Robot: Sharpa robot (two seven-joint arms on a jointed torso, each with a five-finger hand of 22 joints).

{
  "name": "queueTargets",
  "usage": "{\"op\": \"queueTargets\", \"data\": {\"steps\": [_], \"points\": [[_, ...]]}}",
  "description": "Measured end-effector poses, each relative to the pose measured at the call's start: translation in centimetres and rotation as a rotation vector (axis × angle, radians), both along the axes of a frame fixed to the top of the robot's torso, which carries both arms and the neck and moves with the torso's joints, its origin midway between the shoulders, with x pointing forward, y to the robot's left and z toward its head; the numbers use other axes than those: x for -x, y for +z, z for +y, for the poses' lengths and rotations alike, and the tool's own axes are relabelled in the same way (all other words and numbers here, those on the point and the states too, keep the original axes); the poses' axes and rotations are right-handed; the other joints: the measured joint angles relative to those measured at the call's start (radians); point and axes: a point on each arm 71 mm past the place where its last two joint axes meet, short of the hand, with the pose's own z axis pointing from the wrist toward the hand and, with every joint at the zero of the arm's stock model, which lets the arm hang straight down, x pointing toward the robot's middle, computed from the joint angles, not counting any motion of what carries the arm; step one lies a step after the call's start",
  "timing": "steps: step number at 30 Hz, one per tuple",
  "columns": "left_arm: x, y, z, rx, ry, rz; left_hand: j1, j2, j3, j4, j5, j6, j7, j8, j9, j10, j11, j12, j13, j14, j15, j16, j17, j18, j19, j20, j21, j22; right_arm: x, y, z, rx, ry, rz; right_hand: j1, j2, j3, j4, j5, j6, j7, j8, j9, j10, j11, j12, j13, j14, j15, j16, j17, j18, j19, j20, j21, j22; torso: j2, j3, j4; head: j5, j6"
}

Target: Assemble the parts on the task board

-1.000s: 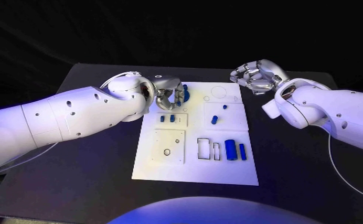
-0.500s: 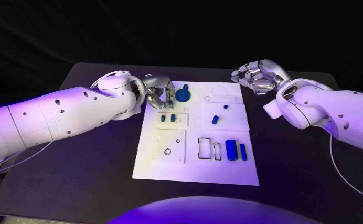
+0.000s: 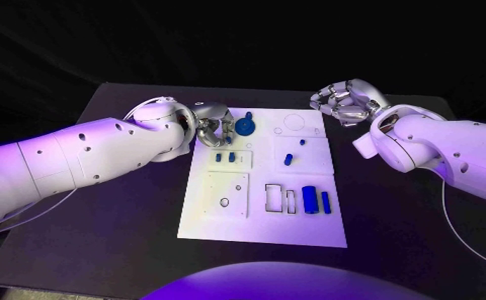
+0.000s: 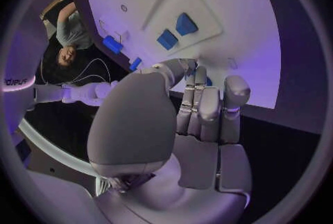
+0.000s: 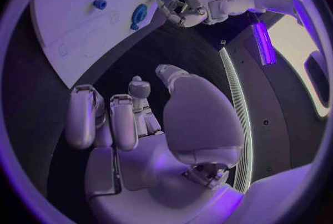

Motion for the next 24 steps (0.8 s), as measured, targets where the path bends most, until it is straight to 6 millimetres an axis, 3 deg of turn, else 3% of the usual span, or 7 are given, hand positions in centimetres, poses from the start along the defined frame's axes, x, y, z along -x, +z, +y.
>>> {"op": "queueTargets", "data": {"steps": [24], "points": [[-0.07, -0.50, -0.10, -0.009, 0.000, 0.022, 0.000, 0.000, 0.000, 0.000, 0.000, 0.000, 0.000, -0.002, 0.001, 0.000, 0.000, -0.004, -0.001, 0.000, 0.000, 0.000, -0.006, 0.000, -0.004, 0.003, 0.000, -0.003, 0.01, -0.01, 0.00, 0.000, 0.000, 0.000, 0.000, 0.000, 0.000, 0.000, 0.000, 0.000, 0.000, 0.000, 0.000, 0.000, 0.000, 0.000, 0.000, 0.000, 0.000, 0.000, 0.000, 0.000, 0.000, 0.000, 0.000, 0.000, -0.001, 0.0001, 0.0007, -0.003, -0.006]]}}
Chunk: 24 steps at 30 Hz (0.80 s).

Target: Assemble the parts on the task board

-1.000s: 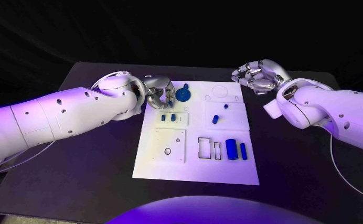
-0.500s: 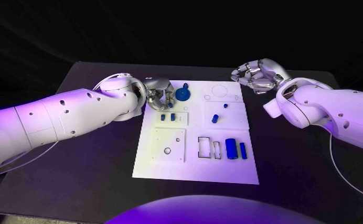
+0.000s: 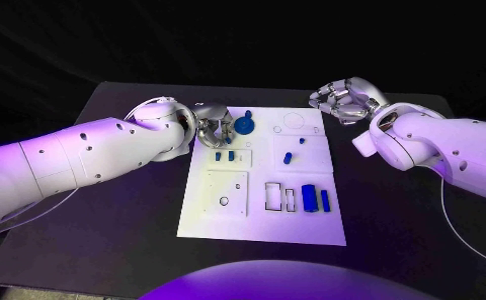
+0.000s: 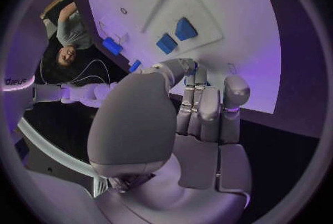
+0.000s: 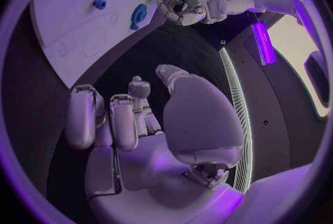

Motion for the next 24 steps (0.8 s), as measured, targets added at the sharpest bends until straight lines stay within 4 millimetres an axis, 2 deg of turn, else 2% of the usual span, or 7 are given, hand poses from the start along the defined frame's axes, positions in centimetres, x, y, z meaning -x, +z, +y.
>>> {"op": "queueTargets", "data": {"steps": [3, 8, 17, 24], "points": [[-0.02, -0.01, -0.01, -0.001, 0.001, 0.001, -0.004, -0.004, 0.000, 0.000, 0.000, 0.000, 0.000, -0.002, 0.000, 0.000, 0.000, -0.008, -0.003, 0.000, 0.000, 0.000, -0.005, 0.000, -0.001, 0.001, 0.000, -0.003, 0.00, 0.00, 0.00, 0.000, 0.000, 0.000, 0.000, 0.000, 0.000, 0.000, 0.000, 0.000, 0.000, 0.000, 0.000, 0.000, 0.000, 0.000, 0.000, 0.000, 0.000, 0.000, 0.000, 0.000, 0.000, 0.000, 0.000, 0.000, 0.000, -0.0003, 0.0002, 0.000, 0.000], [-0.07, -0.08, 0.07, -0.004, 0.003, 0.006, -0.018, -0.018, 0.000, 0.000, 0.000, -0.032, 0.015, -0.033, -0.008, -0.016, 0.016, -0.034, -0.012, -0.012, 0.012, -0.007, -0.033, 0.000, -0.022, 0.011, -0.015, -0.019, 0.00, 0.00, 0.00, 0.000, 0.000, 0.000, 0.000, 0.000, 0.000, 0.000, 0.000, 0.000, 0.000, 0.000, 0.000, 0.000, 0.000, 0.000, 0.000, 0.000, 0.000, 0.000, 0.000, 0.000, 0.000, 0.000, 0.000, 0.000, 0.000, -0.0003, 0.0006, 0.001, -0.001], [-0.07, -0.18, 0.15, -0.009, 0.007, 0.013, -0.018, -0.018, 0.000, 0.000, 0.000, -0.039, 0.014, -0.039, -0.011, -0.020, 0.020, -0.038, -0.013, -0.015, 0.015, -0.007, -0.044, 0.000, -0.026, 0.013, -0.021, -0.024, -0.01, 0.00, -0.03, 0.000, -0.001, 0.000, 0.000, 0.000, 0.000, 0.000, 0.000, 0.000, 0.000, 0.000, 0.000, 0.000, 0.000, 0.000, 0.000, 0.000, 0.000, 0.000, 0.000, 0.000, 0.000, 0.000, 0.000, 0.000, 0.000, 0.0000, 0.0001, 0.002, -0.001], [-0.07, -0.19, 0.19, -0.008, 0.008, 0.014, -0.029, -0.029, 0.006, -0.005, 0.000, -0.039, 0.014, -0.050, -0.012, -0.043, 0.029, -0.053, -0.019, -0.036, 0.021, -0.016, -0.077, 0.000, -0.047, 0.018, -0.039, -0.041, 0.00, -0.01, -0.04, 0.000, -0.001, 0.000, 0.000, 0.000, 0.000, 0.000, 0.000, 0.000, 0.000, 0.000, 0.000, 0.000, 0.000, 0.000, 0.000, 0.000, 0.000, 0.000, 0.000, 0.000, 0.000, 0.000, 0.000, 0.000, 0.000, 0.0000, -0.0003, 0.002, -0.001]]}}
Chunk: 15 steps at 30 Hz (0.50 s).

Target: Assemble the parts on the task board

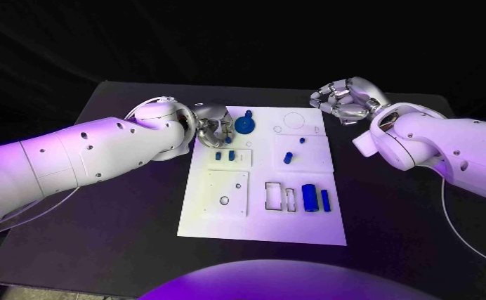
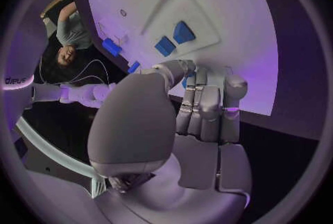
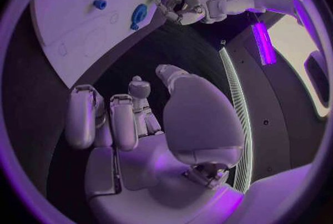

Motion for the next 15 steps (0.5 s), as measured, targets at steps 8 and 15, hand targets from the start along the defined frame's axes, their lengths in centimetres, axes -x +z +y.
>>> {"op": "queueTargets", "data": {"steps": [8, 15], "points": [[-0.02, -0.01, 0.07, 0.002, 0.003, 0.001, -0.004, -0.004, 0.004, -0.004, 0.000, -0.043, 0.003, -0.032, -0.010, -0.020, 0.006, -0.005, -0.001, -0.014, 0.007, -0.008, -0.025, 0.000, -0.004, 0.004, -0.004, -0.003, 0.00, -0.02, -0.01, 0.000, 0.000, 0.000, 0.000, 0.000, 0.000, 0.000, 0.000, 0.000, 0.000, 0.000, -0.001, 0.000, 0.000, 0.000, 0.000, 0.000, 0.000, -0.004, 0.000, 0.000, 0.000, 0.000, -0.002, 0.001, 0.000, -0.0001, 0.0001, -0.001, 0.000], [-0.20, -0.08, 0.50, -0.002, 0.014, 0.002, -0.009, -0.009, 0.007, -0.007, 0.000, -0.077, -0.005, -0.054, -0.020, -0.036, 0.014, -0.010, -0.003, -0.023, 0.009, -0.008, -0.044, 0.000, 0.000, 0.008, -0.004, 0.005, -0.01, -0.02, -0.03, 0.000, -0.001, 0.000, 0.000, 0.000, 0.000, 0.000, 0.000, 0.000, 0.000, 0.000, -0.002, 0.000, 0.000, 0.000, 0.000, 0.000, 0.000, -0.004, 0.000, 0.000, 0.000, 0.000, -0.004, 0.001, 0.000, -0.0003, 0.0001, -0.001, 0.000]]}}
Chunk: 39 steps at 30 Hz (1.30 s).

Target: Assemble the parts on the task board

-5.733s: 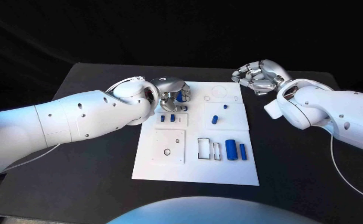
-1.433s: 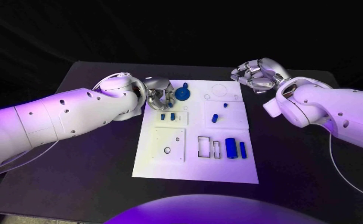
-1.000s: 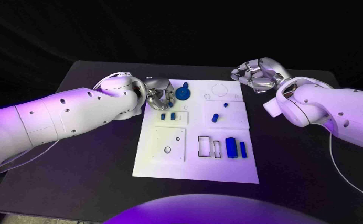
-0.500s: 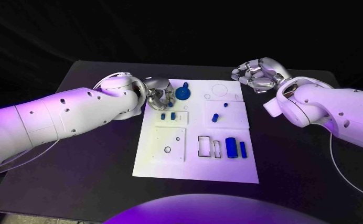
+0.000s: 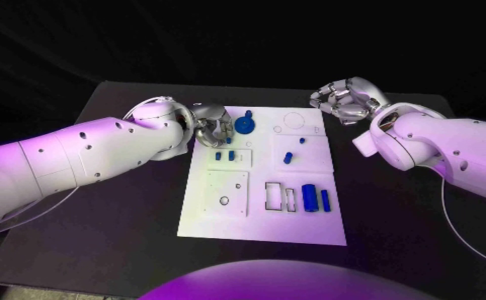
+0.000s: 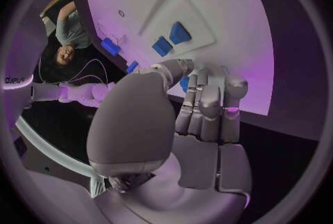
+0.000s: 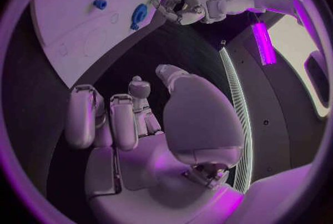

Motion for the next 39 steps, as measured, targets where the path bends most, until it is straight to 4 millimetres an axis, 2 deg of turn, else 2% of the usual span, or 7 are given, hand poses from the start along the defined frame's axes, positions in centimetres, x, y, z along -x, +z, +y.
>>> {"op": "queueTargets", "data": {"steps": [8, 12, 18, 20, 22, 36, 39], "points": [[-0.1, -0.1, 0.4, -0.004, 0.011, 0.001, 0.000, 0.000, 0.002, -0.002, 0.000, 0.000, 0.000, 0.000, -0.001, -0.001, -0.001, 0.000, 0.000, -0.004, 0.004, -0.004, -0.008, 0.000, 0.000, 0.000, 0.000, -0.003, 0.0, 0.0, 0.0, 0.001, -0.001, 0.000, 0.000, 0.000, -0.003, -0.003, 0.000, -0.002, 0.002, 0.000, 0.000, -0.002, -0.002, 0.000, -0.011, 0.000, 0.000, -0.004, -0.004, 0.000, 0.000, 0.000, -0.006, 0.000, 0.000, -0.0001, 0.0001, 0.000, 0.000], [-0.1, 0.0, 1.0, -0.001, 0.022, 0.000, 0.000, 0.000, 0.004, -0.004, 0.000, 0.000, 0.000, 0.000, -0.001, -0.007, 0.000, 0.000, 0.000, -0.007, 0.000, -0.004, -0.012, 0.000, -0.004, 0.004, 0.000, -0.006, 0.0, 0.0, -0.1, 0.003, -0.001, 0.000, 0.021, 0.014, 0.005, -0.011, -0.004, -0.008, -0.001, 0.009, -0.003, -0.111, -0.002, -0.129, -0.146, 0.000, 0.000, -0.034, -0.041, 0.005, -0.020, -0.004, -0.046, 0.000, 0.000, -0.0001, -0.0003, 0.000, 0.001], [-0.1, 0.6, 2.4, 0.083, 0.053, -0.002, -0.016, -0.005, 0.003, -0.007, 0.000, 0.017, 0.016, 0.000, -0.001, -0.038, 0.009, -0.015, -0.011, -0.091, 0.013, -0.068, -0.155, 0.000, -0.061, 0.014, -0.047, -0.058, 0.0, -0.1, -0.1, 0.038, 0.014, -0.012, 0.123, -0.018, 0.112, -0.078, -0.133, -0.001, -0.006, 0.012, -0.021, -0.172, 0.004, -0.453, -0.407, 0.000, -0.007, -0.121, -0.142, 0.024, -0.061, -0.007, -0.141, 0.000, 0.000, -0.0001, -0.0005, -0.006, 0.003], [0.0, 1.0, 3.0, 0.156, 0.073, 0.004, -0.035, -0.005, -0.026, 0.001, 0.000, 0.023, 0.023, 0.000, -0.001, -0.055, 0.015, -0.019, -0.020, -0.202, 0.016, -0.176, -0.308, 0.035, -0.177, 0.018, -0.161, -0.166, 0.0, -0.1, 0.0, 0.073, 0.033, -0.023, 0.135, -0.030, 0.143, -0.095, -0.147, 0.000, -0.007, 0.012, -0.028, -0.172, 0.004, -0.547, -0.486, 0.000, -0.007, -0.128, -0.149, 0.024, -0.061, -0.007, -0.145, 0.000, 0.000, 0.0002, -0.0010, -0.008, 0.006], [0.0, 1.4, 3.6, 0.240, 0.097, 0.014, -0.040, 0.000, -0.051, 0.011, 0.000, 0.027, 0.027, 0.000, -0.001, -0.066, 0.016, -0.019, -0.028, -0.238, 0.020, -0.235, -0.356, 0.035, -0.217, 0.023, -0.225, -0.217, 0.1, -0.1, 0.1, 0.116, 0.057, -0.038, 0.145, -0.039, 0.174, -0.118, -0.166, 0.054, -0.001, 0.012, -0.036, -0.160, 0.015, -0.658, -0.575, 0.002, -0.005, -0.128, -0.147, 0.024, -0.053, 0.000, -0.143, 0.000, 0.000, 0.0008, -0.0011, -0.012, 0.010], [0.8, 3.2, 7.6, 0.951, 0.324, 0.249, -0.050, 0.022, -0.098, 0.048, 0.000, 0.029, 0.040, 0.000, -0.006, -0.067, 0.025, -0.003, -0.045, -0.306, 0.031, -0.349, -0.439, 0.035, -0.243, 0.035, -0.353, -0.308, 1.8, -0.7, 3.5, 0.649, 0.314, -0.204, 0.124, -0.061, 0.203, -0.148, -0.181, 0.111, -0.011, -0.012, -0.060, -0.077, 0.005, -0.801, -0.712, 0.004, -0.004, -0.128, -0.139, 0.024, -0.026, -0.006, -0.096, -0.001, 0.001, -0.0012, 0.0003, -0.062, 0.046], [1.1, 3.4, 7.9, 1.038, 0.339, 0.282, -0.045, 0.026, -0.101, 0.046, 0.000, 0.029, 0.039, 0.000, -0.006, -0.067, 0.025, -0.003, -0.046, -0.306, 0.031, -0.349, -0.440, 0.034, -0.243, 0.035, -0.357, -0.310, 2.3, -1.0, 4.3, 0.734, 0.343, -0.235, 0.117, -0.068, 0.213, -0.152, -0.235, 0.117, -0.005, -0.031, -0.070, -0.062, 0.009, -0.835, -0.739, 0.004, -0.004, -0.126, -0.139, 0.024, -0.013, -0.004, -0.077, -0.001, 0.000, -0.0014, 0.0004, -0.067, 0.051]]}}
